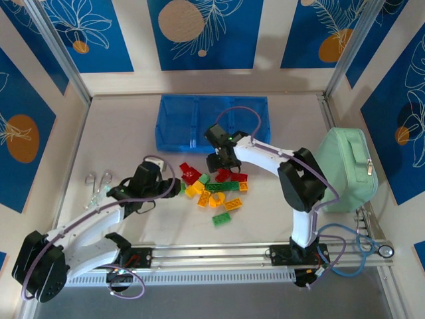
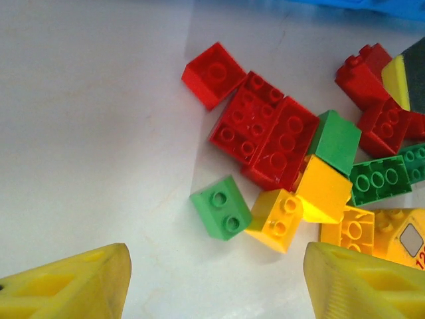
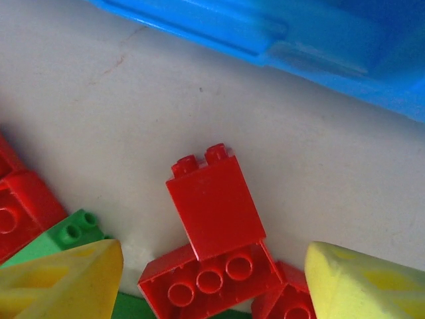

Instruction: Sort the legos into containers by color

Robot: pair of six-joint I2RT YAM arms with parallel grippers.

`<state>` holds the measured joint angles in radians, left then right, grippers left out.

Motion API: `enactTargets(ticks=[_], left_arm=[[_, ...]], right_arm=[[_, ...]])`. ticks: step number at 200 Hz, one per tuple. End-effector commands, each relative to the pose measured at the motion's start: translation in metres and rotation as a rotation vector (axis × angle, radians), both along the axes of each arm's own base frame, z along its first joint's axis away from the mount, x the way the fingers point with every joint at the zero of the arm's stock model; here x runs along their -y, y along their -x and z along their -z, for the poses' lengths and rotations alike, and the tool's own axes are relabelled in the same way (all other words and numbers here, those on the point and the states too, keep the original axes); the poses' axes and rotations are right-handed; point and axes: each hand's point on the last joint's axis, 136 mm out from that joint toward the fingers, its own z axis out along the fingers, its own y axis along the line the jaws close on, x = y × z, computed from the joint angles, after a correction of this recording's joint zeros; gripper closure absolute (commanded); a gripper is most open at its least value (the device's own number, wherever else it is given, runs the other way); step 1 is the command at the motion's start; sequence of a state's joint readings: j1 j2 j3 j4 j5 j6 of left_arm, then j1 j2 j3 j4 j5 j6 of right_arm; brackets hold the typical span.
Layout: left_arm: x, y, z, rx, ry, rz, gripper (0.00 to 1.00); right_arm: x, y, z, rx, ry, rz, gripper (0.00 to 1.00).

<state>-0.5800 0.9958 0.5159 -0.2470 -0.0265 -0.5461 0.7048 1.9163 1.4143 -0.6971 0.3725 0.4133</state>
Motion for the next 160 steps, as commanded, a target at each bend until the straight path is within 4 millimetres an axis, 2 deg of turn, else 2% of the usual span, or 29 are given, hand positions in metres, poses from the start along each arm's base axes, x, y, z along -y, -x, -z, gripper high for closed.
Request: enactTargets(ticks=[1,37,64,103,126,160], left_arm=[[0.001,0.002,-0.006,0.024,0.038,-0.009,0.31],[-0.005,0.005,-0.006,0.036,0.011,-0.006,0.3],[-0.007,0.006,-0.004,0.032,0.002,-0.007,0.3],[-0.01,0.007,-0.005,0.041,-0.01,-0.013,0.3],[-0.011,0.006,-0.01,0.049,-0.022,-0.01,0.3],[-0.015,0.003,-0.02,0.074,-0.069,0.004,0.3]], right_arm=[[-0.001,0.005,0.003,-0.06,0.027,-0.04,0.28],[-0.006,-0.001,0.018,-0.074,0.049,-0.048,0.31],[-0.007,-0.007,0.022,-0.079,0.083,-0.057,0.37],[-0.012,-0.006,0.021,-0.084,0.083,-0.068,0.56],[-0.012,-0.006,0.007,-0.041,0.095,-0.064,0.64],[-0.011,-0.015,-0.045,0.078,0.047,-0.055,0.64]])
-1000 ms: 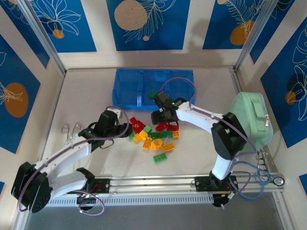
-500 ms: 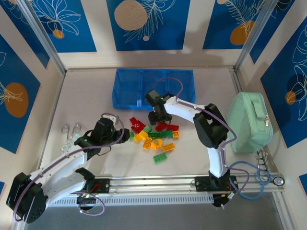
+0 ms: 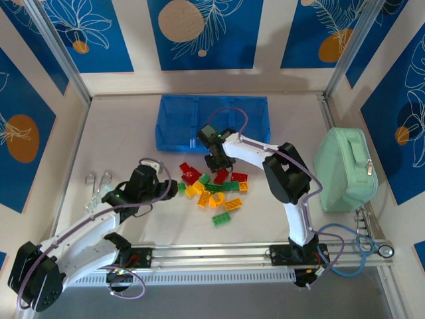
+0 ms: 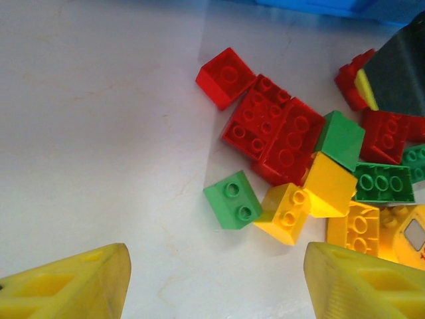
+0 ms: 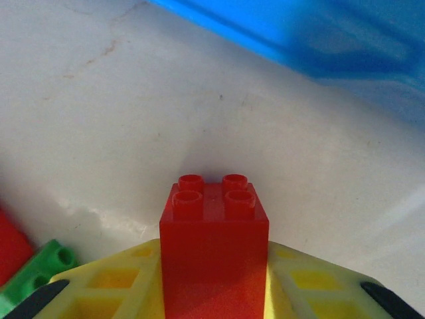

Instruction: Sort the legos into containers by color

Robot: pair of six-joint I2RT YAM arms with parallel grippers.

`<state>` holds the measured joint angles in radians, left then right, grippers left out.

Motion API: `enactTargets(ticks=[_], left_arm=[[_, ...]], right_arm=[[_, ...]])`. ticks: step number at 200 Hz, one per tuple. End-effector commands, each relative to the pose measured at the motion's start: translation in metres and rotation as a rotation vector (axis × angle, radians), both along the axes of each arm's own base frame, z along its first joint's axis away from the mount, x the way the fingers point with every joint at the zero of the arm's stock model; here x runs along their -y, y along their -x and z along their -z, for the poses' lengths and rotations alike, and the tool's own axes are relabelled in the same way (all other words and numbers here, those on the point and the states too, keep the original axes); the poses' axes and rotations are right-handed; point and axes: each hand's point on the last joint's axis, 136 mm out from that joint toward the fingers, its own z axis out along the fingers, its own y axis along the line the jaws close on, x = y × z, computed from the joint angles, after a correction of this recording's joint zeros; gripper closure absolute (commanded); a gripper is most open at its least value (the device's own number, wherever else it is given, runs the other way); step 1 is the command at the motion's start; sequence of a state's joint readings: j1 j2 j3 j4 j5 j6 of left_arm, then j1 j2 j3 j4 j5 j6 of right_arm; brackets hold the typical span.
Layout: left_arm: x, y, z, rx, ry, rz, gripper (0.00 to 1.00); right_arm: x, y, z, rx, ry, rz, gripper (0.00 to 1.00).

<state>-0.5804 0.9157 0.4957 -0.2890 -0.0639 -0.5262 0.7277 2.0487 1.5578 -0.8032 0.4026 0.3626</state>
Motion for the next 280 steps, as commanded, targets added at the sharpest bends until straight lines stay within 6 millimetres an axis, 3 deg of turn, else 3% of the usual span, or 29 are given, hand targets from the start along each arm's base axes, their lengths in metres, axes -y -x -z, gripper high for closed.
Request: enactTargets(ticks=[1,34,57,92,134,181,195,209,249,280], left_arm=[[-0.003,-0.003,-0.015,0.038,-0.045,0.015,0.3],[0.004,-0.004,-0.019,0.038,-0.013,0.032,0.3],[0.007,-0.003,-0.015,0.026,0.004,0.037,0.3],[0.01,-0.001,-0.014,0.022,0.007,0.05,0.3],[0.017,0.001,-0.014,0.015,0.02,0.08,0.3],[0.027,0.001,-0.015,0.009,0.043,0.109,0.3],[0.03,0.001,-0.015,0.0,0.046,0.117,0.3],[0.033,-0.001,-0.015,-0.01,0.046,0.122,0.3],[0.044,-0.013,-0.02,-0.025,0.044,0.142,0.29],[0.062,-0.026,-0.02,-0.06,0.033,0.186,0.3]], right_arm=[[0.0,-0.01,-0.063,0.131,-0.058,0.006,0.64],[0.032,-0.034,-0.113,0.245,-0.096,0.099,0.63],[0.062,-0.052,-0.125,0.242,-0.145,0.193,0.63],[0.097,-0.074,-0.12,0.233,-0.147,0.291,0.63],[0.129,-0.1,-0.089,0.15,-0.133,0.395,0.63],[0.138,-0.117,-0.071,0.115,-0.088,0.425,0.56],[0.14,-0.119,-0.075,0.126,-0.072,0.434,0.43],[0.139,-0.119,-0.086,0.156,-0.062,0.432,0.35],[0.124,-0.102,-0.128,0.263,-0.084,0.379,0.34],[0.108,-0.076,-0.144,0.311,-0.138,0.336,0.35]])
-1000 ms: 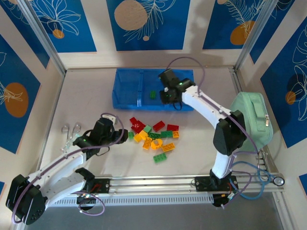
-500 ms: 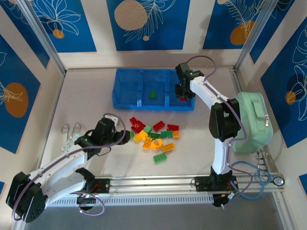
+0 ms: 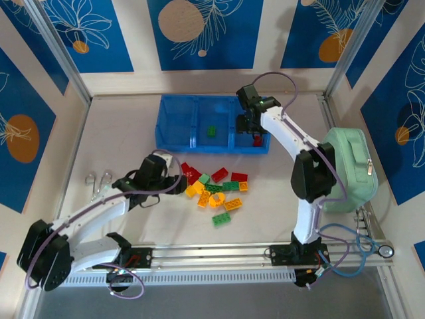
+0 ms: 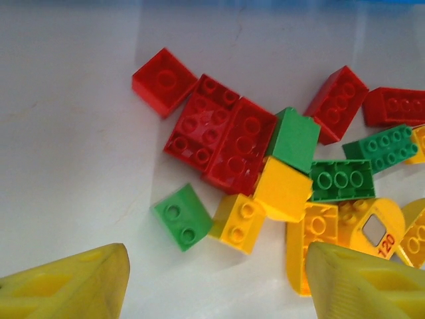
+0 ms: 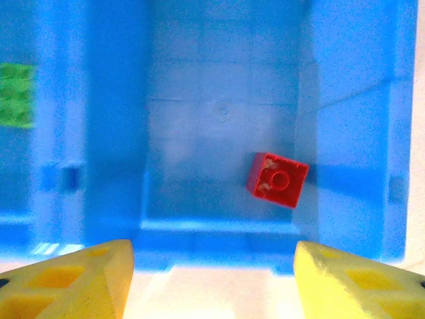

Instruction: Sort the legos into containers by color

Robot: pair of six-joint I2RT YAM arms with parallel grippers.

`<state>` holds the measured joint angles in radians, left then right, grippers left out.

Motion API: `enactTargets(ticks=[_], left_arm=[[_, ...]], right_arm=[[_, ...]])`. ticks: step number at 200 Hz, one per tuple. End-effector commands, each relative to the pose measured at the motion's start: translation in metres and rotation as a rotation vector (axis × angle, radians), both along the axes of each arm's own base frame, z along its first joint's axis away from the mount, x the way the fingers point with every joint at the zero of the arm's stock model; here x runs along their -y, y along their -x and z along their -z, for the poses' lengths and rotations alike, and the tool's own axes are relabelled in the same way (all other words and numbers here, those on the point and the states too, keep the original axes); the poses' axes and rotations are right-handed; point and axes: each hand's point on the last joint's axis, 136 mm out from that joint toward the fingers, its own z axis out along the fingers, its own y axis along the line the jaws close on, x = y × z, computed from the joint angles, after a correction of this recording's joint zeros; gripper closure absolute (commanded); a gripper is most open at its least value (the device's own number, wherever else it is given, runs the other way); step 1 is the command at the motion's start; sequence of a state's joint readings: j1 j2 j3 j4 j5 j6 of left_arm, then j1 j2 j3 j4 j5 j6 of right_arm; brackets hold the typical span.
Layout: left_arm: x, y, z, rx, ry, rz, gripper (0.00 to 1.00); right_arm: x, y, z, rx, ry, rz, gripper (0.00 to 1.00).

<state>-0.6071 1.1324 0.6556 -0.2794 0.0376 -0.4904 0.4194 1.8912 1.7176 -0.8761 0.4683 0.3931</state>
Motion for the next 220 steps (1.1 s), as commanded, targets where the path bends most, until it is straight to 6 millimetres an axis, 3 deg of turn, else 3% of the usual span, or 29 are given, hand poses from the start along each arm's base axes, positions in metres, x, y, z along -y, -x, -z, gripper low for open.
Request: enactTargets(ticks=[1,34,98,130,220], left_arm=[[0.02,-0.01,-0.012,0.002,0.019,0.062,0.3],[0.034,-0.018,-0.001,-0.047,-0.042,0.13,0.34],[0.068,-0.024,0.011,-0.086,-0.108,0.231,0.36],[0.082,-0.026,0.02,-0.106,-0.167,0.268,0.37],[0.095,-0.021,0.042,-0.136,-0.285,0.304,0.38]], right_arm=[[-0.008,0.018,-0.028,0.078,-0.032,-0.021,0.35],[-0.013,0.047,-0.023,0.093,-0.077,-0.038,0.36],[0.005,0.089,0.007,0.07,-0.131,0.026,0.39],[0.011,0.101,0.015,0.063,-0.15,0.046,0.39],[0.018,0.129,0.041,0.031,-0.196,0.072,0.4]])
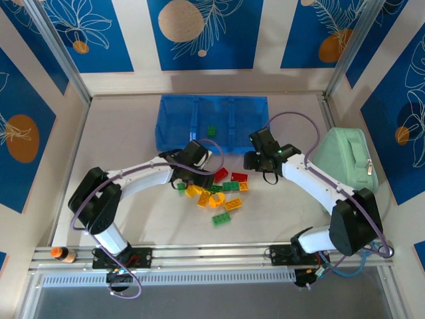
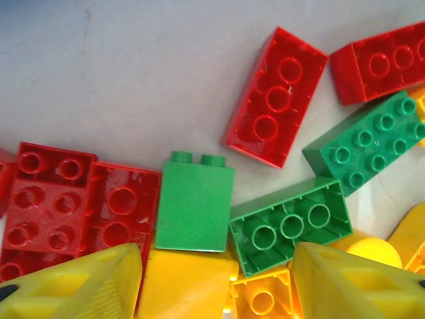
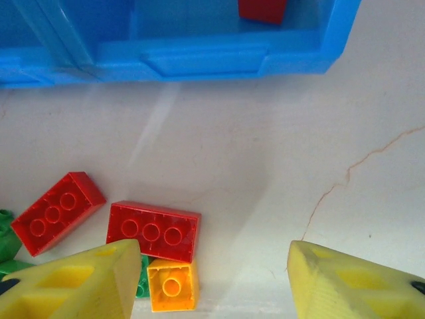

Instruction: Sort the legos into containers by color

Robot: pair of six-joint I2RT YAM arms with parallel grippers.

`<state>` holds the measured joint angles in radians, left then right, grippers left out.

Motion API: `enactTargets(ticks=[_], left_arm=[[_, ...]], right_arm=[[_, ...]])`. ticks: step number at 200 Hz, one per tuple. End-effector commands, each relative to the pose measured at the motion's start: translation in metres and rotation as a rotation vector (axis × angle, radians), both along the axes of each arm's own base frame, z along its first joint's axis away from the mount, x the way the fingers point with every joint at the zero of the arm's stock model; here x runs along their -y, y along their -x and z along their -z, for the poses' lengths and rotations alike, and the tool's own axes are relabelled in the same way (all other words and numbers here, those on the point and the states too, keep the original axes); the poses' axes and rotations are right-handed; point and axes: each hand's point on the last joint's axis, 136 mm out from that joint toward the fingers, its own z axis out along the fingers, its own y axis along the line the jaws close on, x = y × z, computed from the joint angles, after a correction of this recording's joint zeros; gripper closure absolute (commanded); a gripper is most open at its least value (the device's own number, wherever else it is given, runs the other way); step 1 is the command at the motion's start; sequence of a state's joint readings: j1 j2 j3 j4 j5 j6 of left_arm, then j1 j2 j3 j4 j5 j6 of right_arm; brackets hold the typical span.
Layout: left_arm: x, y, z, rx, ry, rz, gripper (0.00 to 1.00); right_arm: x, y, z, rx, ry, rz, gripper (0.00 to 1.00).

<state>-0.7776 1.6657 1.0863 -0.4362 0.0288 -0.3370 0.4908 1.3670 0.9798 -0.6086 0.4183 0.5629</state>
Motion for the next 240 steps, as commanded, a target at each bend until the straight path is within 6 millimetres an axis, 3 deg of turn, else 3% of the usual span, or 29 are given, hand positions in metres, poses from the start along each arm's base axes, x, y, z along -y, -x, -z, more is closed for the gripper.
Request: enactTargets(ticks=[1,75,167,240], left_arm=[[0.001,-0.001,0.006,0.001,-0.054,0.015,0.38],[0.002,-0.016,0.017,0.015,-0.139,0.019,0.43],[0.007,-0.016,0.036,0.006,-0.227,0.04,0.54],[0.013,-0.025,0.014,0.063,-0.24,0.053,0.69]], right_arm=[[-0.004,0.002,0.0,0.006,-0.052,0.016,0.4],[0.0,0.006,-0.002,0.02,-0.054,0.021,0.41],[0.004,0.009,0.004,0.016,-0.062,0.032,0.42],[0.01,0.013,0.006,0.019,-0.047,0.045,0.44]])
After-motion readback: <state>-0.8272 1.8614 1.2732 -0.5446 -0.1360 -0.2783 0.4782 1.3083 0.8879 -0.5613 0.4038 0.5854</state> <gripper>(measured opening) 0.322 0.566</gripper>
